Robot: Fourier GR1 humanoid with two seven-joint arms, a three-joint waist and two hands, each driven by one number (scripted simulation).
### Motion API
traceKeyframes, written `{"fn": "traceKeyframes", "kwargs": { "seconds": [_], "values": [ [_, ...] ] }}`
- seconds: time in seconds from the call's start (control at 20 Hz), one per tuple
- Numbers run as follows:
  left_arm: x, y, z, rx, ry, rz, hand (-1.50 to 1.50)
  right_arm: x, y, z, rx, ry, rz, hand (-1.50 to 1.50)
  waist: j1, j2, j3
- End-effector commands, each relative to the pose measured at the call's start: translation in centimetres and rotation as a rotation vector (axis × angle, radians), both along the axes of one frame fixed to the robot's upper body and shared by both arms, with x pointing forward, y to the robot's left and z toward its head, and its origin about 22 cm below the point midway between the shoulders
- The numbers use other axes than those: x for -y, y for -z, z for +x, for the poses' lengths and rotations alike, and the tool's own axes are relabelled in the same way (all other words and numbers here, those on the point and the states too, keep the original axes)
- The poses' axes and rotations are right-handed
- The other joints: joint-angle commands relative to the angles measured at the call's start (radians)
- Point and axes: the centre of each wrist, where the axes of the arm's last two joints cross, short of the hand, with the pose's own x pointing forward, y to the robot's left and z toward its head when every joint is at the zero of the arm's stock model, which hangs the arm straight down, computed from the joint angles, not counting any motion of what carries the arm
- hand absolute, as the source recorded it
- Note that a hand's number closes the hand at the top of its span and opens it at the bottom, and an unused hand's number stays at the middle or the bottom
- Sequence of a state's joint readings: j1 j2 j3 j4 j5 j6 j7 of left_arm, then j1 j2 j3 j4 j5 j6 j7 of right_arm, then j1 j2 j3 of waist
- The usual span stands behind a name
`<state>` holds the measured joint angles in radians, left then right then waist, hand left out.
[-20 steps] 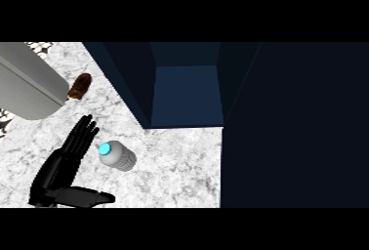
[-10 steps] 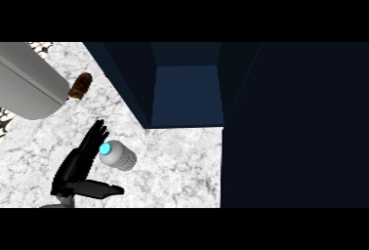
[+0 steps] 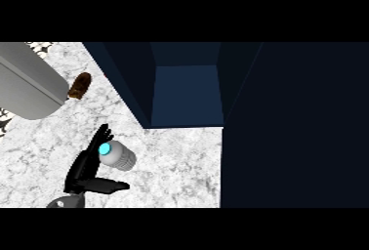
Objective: Pick up the bottled water, place it into the cabinet and close the cabinet
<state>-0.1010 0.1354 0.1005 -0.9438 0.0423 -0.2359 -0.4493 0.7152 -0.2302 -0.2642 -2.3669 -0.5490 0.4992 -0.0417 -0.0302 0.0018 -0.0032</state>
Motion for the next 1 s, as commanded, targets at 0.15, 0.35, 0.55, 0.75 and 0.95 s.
{"fn": "traceKeyframes", "kwargs": {
  "seconds": [0.15,0.35,0.55,0.75,0.95],
  "values": [
    [1.7,1.6,2.1,0.006,0.067,-0.126,-1.5,-1.9,-3.6,-1.4,0.072,-0.06,0.069,-1.5,-0.004,0.001,0.0],
    [0.2,3.9,-0.3,0.02,0.088,-0.171,-1.5,-1.2,-2.6,-2.4,0.07,-0.043,0.07,-1.5,-0.011,0.0,0.0],
    [1.0,3.7,0.7,0.017,0.084,-0.26,1.5,-0.6,-3.3,-2.0,0.077,-0.043,0.05,-1.5,0.006,-0.001,0.001],
    [1.8,4.7,0.5,0.021,0.081,-0.381,1.5,-1.4,-3.6,-2.1,0.079,-0.053,0.054,-1.5,0.001,0.002,-0.001],
    [2.6,3.7,2.1,0.041,0.132,-0.385,1.5,-0.4,-3.8,-2.1,0.072,-0.03,0.062,-1.5,0.01,-0.001,0.001]
  ]
}}
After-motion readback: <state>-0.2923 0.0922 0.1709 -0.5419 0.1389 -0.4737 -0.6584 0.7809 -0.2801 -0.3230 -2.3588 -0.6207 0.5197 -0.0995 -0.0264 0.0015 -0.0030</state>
